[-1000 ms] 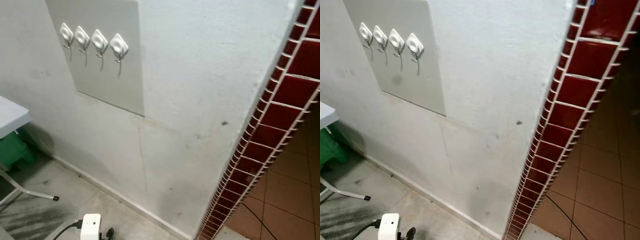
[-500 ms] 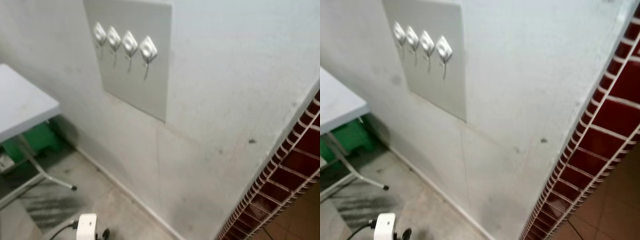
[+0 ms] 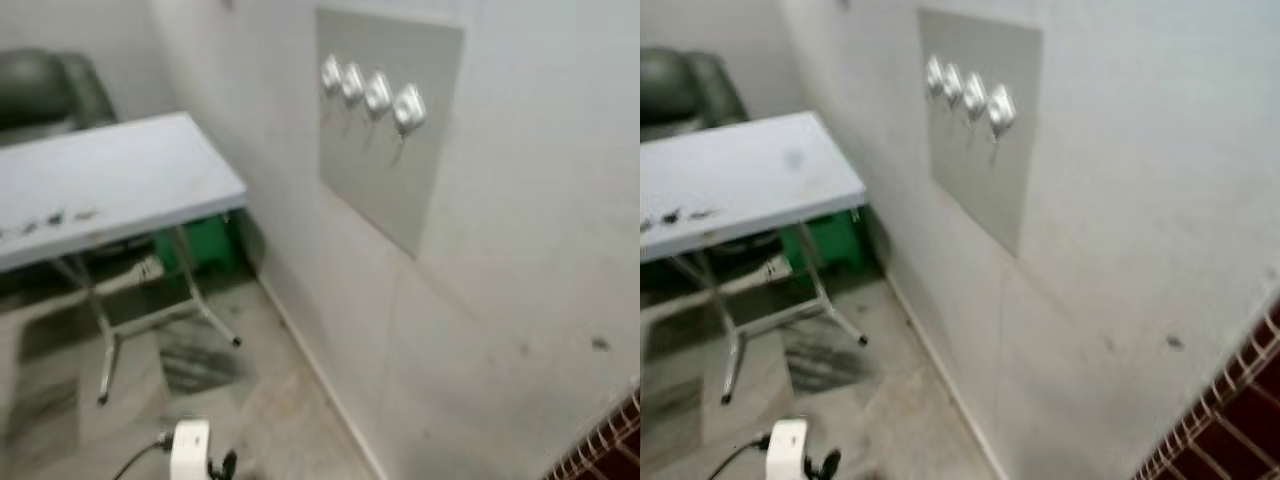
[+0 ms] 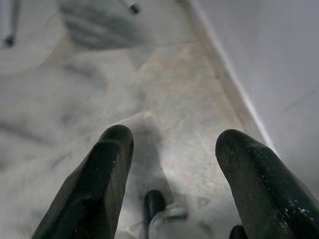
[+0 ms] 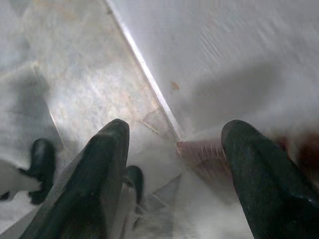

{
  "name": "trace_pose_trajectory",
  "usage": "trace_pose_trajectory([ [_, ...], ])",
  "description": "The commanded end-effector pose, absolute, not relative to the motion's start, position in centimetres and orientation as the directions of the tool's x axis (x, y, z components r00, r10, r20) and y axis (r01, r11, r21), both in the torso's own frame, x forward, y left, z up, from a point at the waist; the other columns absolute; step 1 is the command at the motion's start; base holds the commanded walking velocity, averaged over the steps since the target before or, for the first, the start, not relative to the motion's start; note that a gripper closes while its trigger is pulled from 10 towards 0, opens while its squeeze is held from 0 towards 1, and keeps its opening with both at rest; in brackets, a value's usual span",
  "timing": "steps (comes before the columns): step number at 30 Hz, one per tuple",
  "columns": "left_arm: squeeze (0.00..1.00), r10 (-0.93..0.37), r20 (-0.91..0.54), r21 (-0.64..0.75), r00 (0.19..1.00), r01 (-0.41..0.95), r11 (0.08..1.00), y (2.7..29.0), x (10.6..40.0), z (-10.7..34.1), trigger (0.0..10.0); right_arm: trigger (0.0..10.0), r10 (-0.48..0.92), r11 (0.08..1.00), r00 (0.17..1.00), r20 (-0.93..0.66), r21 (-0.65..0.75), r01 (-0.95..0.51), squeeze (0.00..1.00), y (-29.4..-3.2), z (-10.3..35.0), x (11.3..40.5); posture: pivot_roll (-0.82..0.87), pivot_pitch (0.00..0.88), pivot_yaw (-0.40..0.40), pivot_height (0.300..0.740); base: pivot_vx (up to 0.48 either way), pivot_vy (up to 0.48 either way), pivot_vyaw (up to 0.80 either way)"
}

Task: Hang keys on a hook

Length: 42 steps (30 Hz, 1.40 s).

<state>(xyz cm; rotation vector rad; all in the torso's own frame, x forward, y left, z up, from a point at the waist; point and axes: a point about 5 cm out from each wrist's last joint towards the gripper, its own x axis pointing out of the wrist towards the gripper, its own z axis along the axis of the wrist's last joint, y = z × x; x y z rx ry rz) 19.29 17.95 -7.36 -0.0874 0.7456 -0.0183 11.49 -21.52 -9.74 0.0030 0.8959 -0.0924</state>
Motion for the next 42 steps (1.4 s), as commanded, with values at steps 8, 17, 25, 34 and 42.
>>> trace_pose_trajectory([
  [8,0.00,-0.022,-0.678,-0.065,0.735,-0.030,0.997,18.74,19.36,-7.24,10.0,10.0,-0.064,0.997,0.646,-0.761,-0.021,0.074,0.00,-21.08,-9.45,12.66,-0.01,0.000,0.008,0.740,0.000,0.000,0.80],
  [17,0.00,-0.026,-0.675,-0.083,0.737,-0.041,0.996,18.64,19.46,-7.21,10.0,10.0,-0.062,0.997,0.650,-0.757,-0.022,0.070,0.00,-21.14,-9.38,12.84,-0.01,0.000,0.006,0.740,0.000,0.000,0.80],
  [25,0.00,-0.027,-0.678,-0.106,0.734,-0.062,0.992,18.61,19.33,-7.30,10.0,10.0,-0.065,0.993,0.651,-0.757,0.012,0.113,0.00,-21.24,-9.40,12.71,0.00,0.000,0.003,0.740,0.000,0.000,0.50],
  [34,0.00,-0.026,-0.680,-0.119,0.733,-0.075,0.990,18.63,19.19,-7.37,10.0,10.0,-0.061,0.995,0.651,-0.757,0.007,0.102,0.00,-21.34,-9.40,12.59,0.00,0.000,-0.001,0.740,0.000,0.244,0.00],
  [42,0.00,-0.027,-0.681,-0.122,0.732,-0.076,0.990,18.60,19.19,-7.39,10.0,10.0,-0.059,0.995,0.652,-0.756,0.010,0.101,0.00,-21.39,-9.39,12.56,0.00,0.000,-0.003,0.740,0.000,0.355,0.00],
])
